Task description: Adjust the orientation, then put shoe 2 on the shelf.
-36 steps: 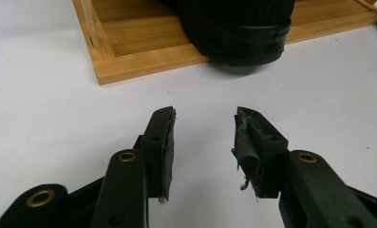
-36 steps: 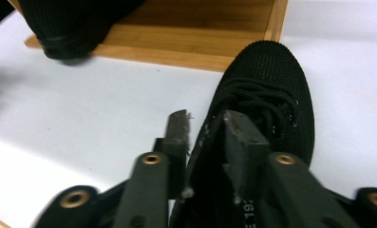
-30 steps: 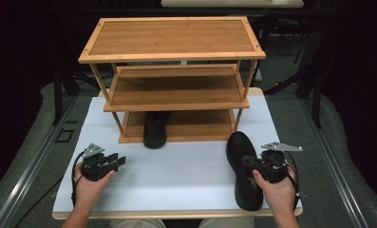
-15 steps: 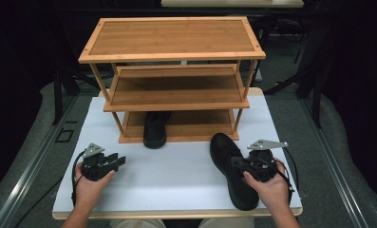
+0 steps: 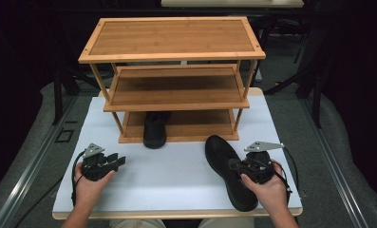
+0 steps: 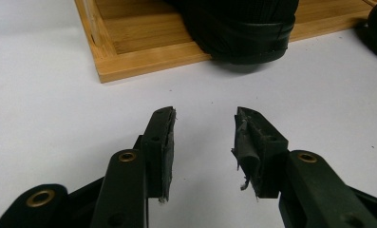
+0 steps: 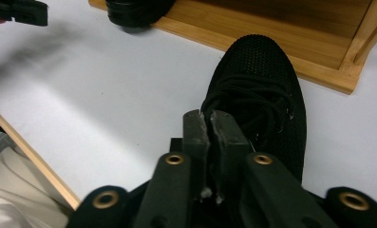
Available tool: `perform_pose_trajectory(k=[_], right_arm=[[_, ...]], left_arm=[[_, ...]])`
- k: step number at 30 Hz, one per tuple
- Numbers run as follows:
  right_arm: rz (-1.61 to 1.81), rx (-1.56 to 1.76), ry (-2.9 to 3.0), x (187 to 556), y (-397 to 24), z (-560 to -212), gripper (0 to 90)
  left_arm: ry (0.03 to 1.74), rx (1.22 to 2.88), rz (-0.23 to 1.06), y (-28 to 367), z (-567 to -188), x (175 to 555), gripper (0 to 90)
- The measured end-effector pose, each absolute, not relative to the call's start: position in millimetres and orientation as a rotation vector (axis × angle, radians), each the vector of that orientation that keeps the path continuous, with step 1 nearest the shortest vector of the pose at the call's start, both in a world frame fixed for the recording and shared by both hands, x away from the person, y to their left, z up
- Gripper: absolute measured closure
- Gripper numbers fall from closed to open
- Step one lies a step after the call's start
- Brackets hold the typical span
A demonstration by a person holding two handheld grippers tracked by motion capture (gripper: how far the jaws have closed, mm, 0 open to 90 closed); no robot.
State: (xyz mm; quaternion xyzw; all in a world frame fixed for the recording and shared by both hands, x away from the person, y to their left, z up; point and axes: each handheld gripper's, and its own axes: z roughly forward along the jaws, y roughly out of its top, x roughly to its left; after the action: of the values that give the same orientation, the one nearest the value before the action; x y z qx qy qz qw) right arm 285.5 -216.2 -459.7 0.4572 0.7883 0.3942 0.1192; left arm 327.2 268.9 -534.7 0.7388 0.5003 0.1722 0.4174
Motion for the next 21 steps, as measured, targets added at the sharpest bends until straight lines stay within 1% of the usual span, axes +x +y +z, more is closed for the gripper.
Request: perform_pose_trajectory(k=[2, 8, 13, 21], right_arm=[[1.162, 1.356, 2.314, 286.1, -217.5, -455.3, 74.3], [1.052, 1.420, 2.373, 292.2, -215.8, -441.4, 61.3], [0.913, 1.437, 2.442, 300.6, -212.7, -435.2, 57.7], [0.680, 1.429, 2.566, 311.2, -199.5, -431.9, 57.5]], left_arm=[[1.255, 1.854, 0.434, 269.1, -534.7, 327.4, 58.3], [1.251, 1.857, 0.433, 268.4, -534.3, 328.1, 58.2], [1.250, 1.854, 0.431, 269.5, -534.5, 328.0, 58.1], [1.256, 1.855, 0.425, 269.7, -534.9, 328.3, 57.8]])
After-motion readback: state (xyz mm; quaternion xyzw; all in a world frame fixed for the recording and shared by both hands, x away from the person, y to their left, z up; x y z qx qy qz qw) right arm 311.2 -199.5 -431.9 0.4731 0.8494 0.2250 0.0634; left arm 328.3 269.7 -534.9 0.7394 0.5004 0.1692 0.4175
